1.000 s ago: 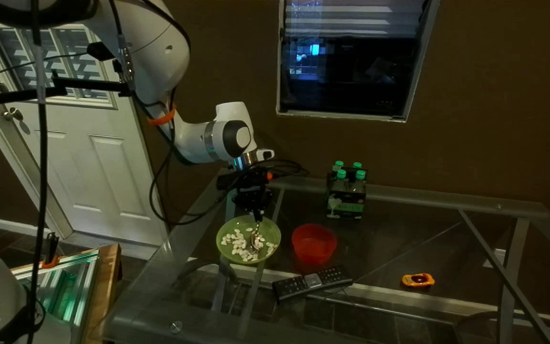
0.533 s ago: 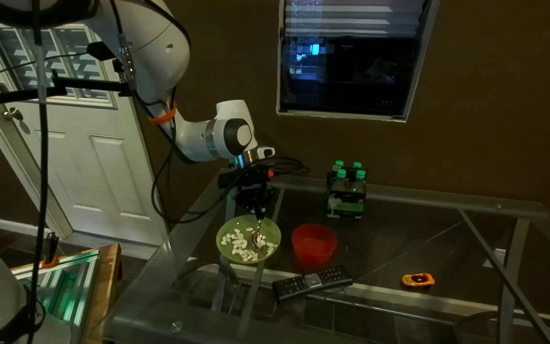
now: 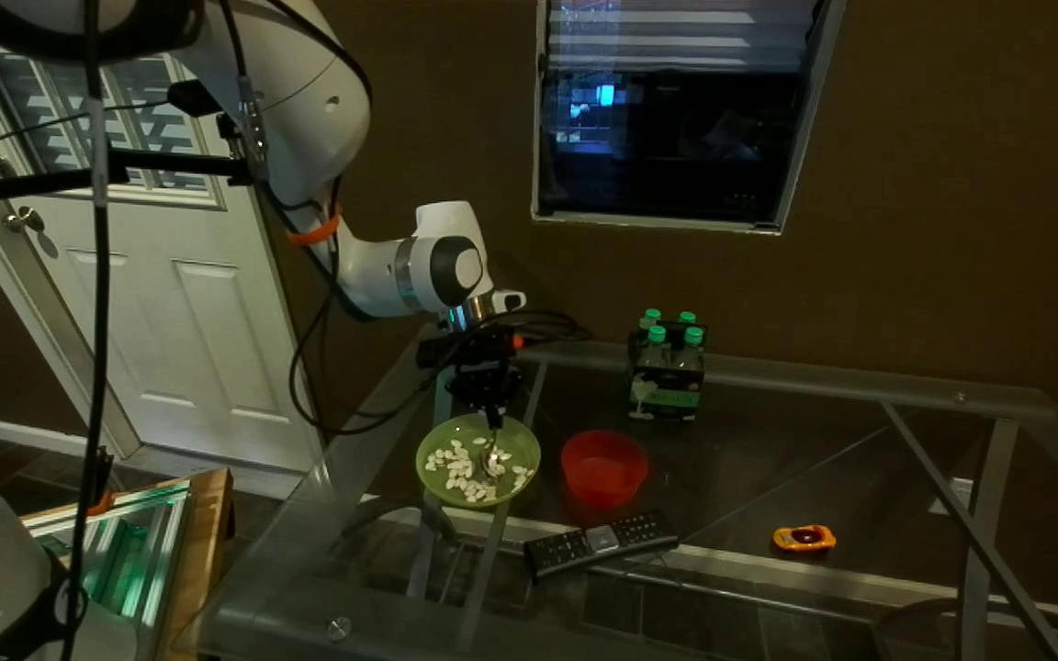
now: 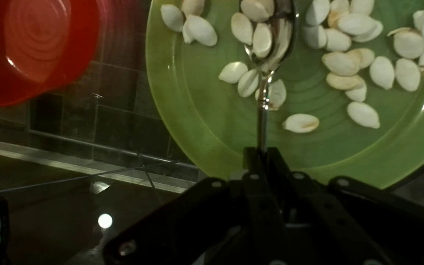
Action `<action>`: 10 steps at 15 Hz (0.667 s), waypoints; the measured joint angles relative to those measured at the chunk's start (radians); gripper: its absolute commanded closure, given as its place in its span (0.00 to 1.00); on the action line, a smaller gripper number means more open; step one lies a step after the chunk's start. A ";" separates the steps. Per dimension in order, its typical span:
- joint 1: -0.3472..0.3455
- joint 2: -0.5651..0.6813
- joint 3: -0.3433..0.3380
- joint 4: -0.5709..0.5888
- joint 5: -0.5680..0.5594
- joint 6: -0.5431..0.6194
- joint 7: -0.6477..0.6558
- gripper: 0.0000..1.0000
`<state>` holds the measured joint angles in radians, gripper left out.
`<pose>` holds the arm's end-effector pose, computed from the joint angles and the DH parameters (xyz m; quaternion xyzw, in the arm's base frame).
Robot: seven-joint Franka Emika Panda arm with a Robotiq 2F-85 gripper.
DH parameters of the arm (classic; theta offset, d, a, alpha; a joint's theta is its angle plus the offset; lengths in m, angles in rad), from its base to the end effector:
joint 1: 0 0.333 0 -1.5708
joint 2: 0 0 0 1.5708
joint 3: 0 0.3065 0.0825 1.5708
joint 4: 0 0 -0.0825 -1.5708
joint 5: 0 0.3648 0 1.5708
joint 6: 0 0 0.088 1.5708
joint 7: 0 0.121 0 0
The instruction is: Pick up the spoon and scoop some of the contents from the green plate and pour them in the red bowl
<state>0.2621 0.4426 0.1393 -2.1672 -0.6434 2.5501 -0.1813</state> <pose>0.4971 0.2168 0.1780 0.8393 0.5248 -0.0040 0.1418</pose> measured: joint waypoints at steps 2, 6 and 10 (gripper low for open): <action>0.000 0.002 0.000 0.000 0.000 0.000 0.000 0.89; 0.000 0.002 0.000 0.000 0.000 0.000 -0.001 0.57; 0.000 0.002 0.000 0.000 0.000 0.000 -0.007 0.59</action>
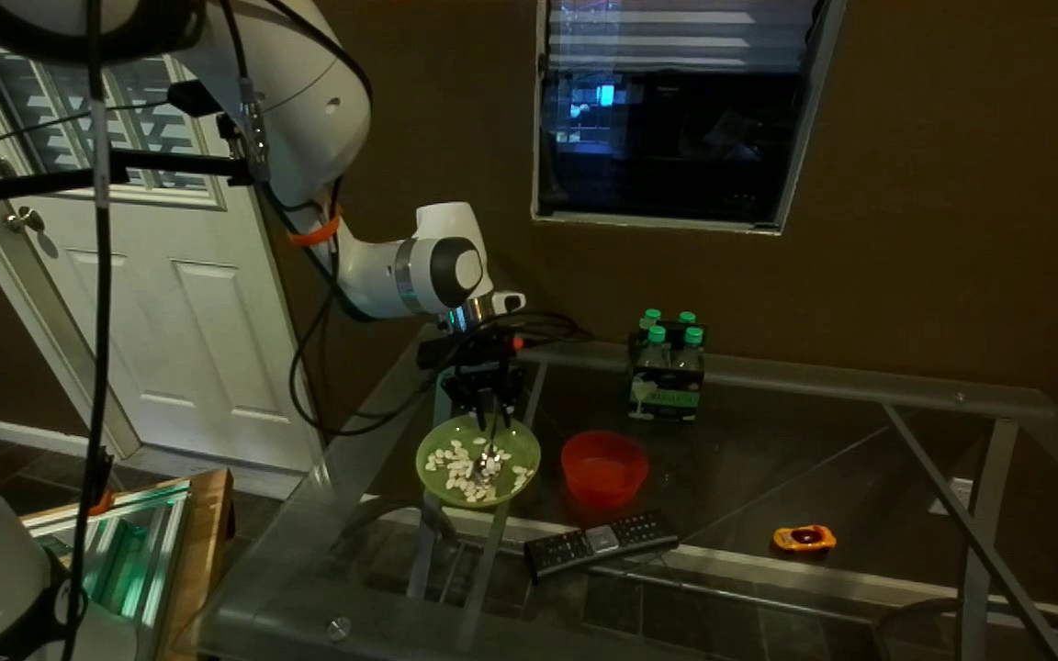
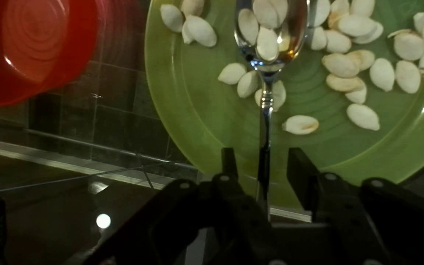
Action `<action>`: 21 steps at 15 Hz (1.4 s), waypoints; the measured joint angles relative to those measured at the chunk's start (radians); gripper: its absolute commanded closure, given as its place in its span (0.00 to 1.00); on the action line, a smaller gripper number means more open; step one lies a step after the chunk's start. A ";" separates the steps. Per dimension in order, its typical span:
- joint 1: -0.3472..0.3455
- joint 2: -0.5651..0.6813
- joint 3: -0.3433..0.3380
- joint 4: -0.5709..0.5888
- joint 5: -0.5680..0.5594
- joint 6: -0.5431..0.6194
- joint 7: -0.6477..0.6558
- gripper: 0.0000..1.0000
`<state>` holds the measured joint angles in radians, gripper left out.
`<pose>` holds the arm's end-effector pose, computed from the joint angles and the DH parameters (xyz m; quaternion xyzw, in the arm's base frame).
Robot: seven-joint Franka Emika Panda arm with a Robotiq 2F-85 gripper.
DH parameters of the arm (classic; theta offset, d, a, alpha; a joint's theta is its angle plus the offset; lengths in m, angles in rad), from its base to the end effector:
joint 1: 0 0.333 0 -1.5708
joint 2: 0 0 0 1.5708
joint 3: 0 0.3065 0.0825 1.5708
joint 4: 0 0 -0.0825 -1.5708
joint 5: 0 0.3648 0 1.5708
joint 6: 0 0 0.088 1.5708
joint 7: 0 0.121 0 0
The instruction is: Pick up the spoon and scoop some of the contents from the green plate and pour them in the red bowl
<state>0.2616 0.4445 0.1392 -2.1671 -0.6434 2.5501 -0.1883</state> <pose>0.4970 0.2165 0.1770 0.8376 0.5276 -0.0054 0.1415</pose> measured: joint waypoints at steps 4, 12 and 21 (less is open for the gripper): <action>-0.018 0.000 0.005 0.000 0.011 0.000 -0.064 0.42; -0.079 0.000 0.051 0.010 0.116 -0.025 -0.346 0.66; -0.077 0.014 0.058 0.054 0.150 -0.155 -0.415 0.77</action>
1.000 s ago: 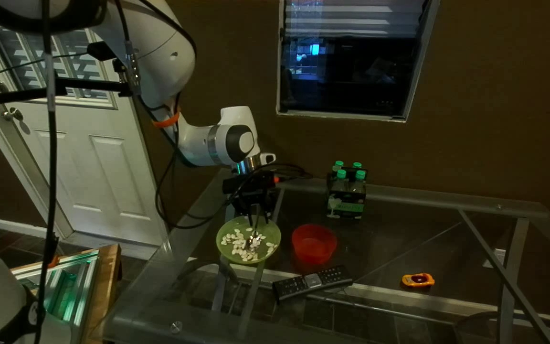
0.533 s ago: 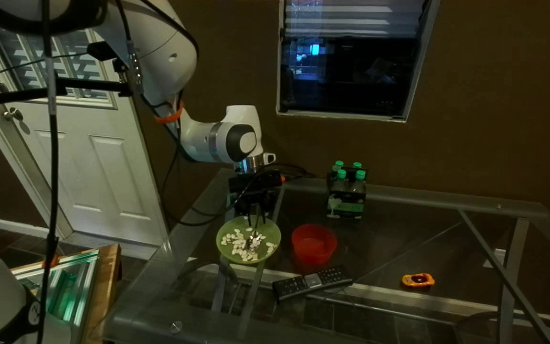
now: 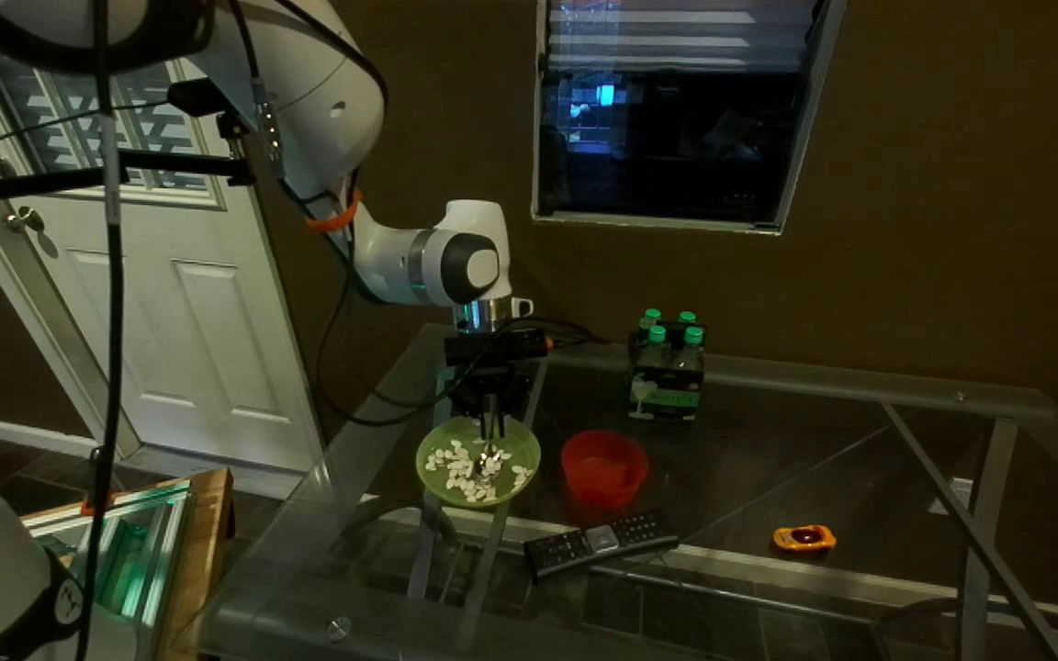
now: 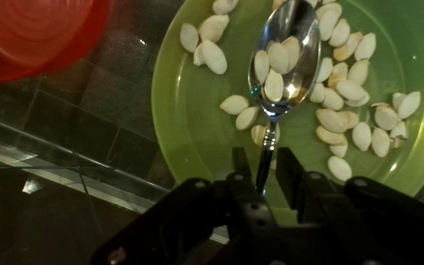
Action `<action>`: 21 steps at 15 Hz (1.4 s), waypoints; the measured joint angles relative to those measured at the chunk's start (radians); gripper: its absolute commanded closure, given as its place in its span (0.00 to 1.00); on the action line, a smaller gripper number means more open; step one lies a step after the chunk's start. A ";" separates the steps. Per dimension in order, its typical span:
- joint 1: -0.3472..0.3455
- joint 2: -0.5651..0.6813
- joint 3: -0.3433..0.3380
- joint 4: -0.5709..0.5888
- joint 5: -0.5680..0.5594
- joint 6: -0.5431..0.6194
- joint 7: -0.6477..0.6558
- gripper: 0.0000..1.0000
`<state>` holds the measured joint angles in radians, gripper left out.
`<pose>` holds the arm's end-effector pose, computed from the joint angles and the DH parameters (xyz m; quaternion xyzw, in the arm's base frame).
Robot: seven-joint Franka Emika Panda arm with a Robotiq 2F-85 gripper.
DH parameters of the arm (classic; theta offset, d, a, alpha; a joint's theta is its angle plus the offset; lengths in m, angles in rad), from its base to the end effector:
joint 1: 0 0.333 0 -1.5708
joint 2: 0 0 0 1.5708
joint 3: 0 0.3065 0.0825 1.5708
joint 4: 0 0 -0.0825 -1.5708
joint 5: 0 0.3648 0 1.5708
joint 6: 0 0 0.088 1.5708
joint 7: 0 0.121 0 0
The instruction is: Pick up the spoon and scoop some of the contents from the green plate and pour them in the red bowl
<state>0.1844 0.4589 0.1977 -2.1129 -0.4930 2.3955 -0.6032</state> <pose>0.5073 0.1976 0.1792 0.7700 0.6246 -0.0856 0.0982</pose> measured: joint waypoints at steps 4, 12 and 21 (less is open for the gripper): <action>0.001 0.019 -0.002 0.030 0.000 -0.026 0.001 0.84; 0.003 0.049 -0.001 0.073 0.000 -0.056 0.001 0.96; 0.007 0.054 0.002 0.083 0.001 -0.075 0.001 0.98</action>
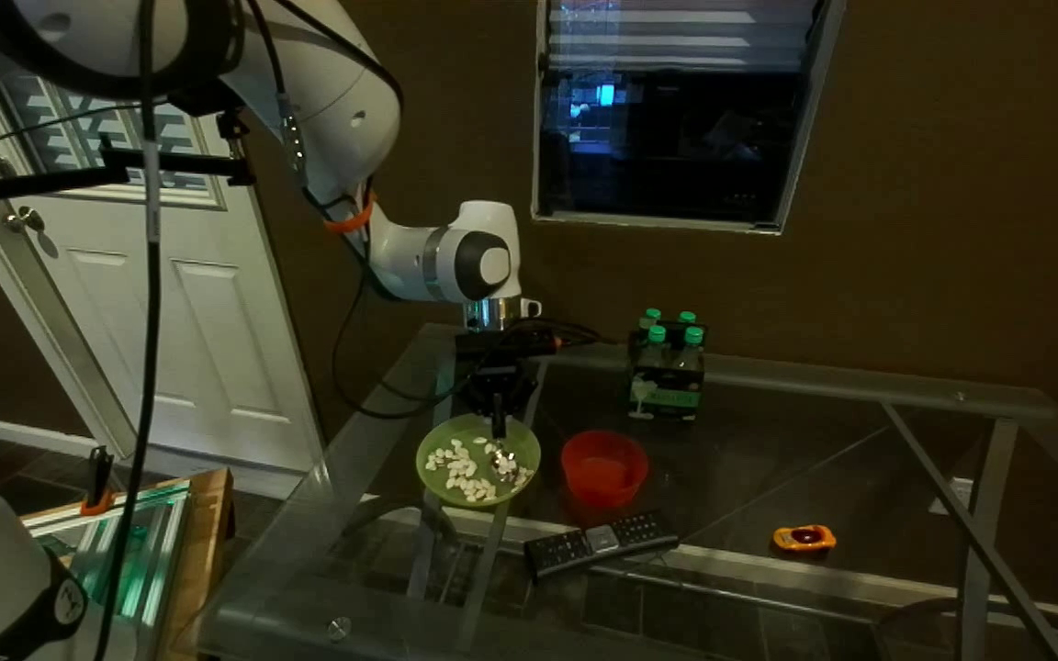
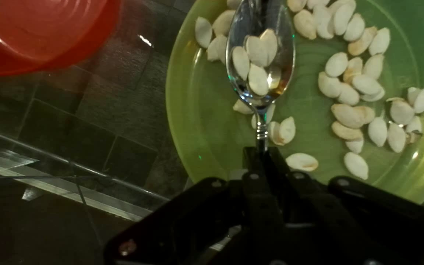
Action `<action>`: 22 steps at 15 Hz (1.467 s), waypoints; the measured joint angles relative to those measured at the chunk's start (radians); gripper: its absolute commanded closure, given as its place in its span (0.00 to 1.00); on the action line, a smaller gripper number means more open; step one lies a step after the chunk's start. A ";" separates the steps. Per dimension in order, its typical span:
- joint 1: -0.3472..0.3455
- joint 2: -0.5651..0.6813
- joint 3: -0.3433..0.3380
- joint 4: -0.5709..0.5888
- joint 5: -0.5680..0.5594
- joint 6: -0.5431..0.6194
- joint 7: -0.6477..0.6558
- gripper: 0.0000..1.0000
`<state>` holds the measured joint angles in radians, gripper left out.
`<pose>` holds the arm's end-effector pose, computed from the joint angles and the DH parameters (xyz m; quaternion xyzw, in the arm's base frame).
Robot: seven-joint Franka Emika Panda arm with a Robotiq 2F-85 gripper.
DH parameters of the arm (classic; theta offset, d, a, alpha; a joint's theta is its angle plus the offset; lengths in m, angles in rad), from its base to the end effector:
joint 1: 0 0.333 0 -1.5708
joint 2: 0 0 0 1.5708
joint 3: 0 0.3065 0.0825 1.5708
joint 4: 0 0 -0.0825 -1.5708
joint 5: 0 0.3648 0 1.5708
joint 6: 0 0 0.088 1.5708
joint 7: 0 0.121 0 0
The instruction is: Pick up the spoon and scoop some of the contents from the green plate and pour them in the red bowl
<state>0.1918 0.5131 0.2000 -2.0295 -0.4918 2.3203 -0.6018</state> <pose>0.5216 0.2025 0.1735 0.7715 0.6191 -0.1069 0.1004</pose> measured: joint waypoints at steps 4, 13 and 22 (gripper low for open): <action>-0.002 -0.011 0.007 0.000 0.018 -0.052 -0.004 0.98; -0.124 -0.139 0.013 -0.017 0.169 -0.002 -0.261 0.98; -0.190 -0.172 0.014 0.014 0.383 0.128 -0.506 0.98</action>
<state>0.0020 0.3409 0.2140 -2.0156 -0.1091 2.4481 -1.1080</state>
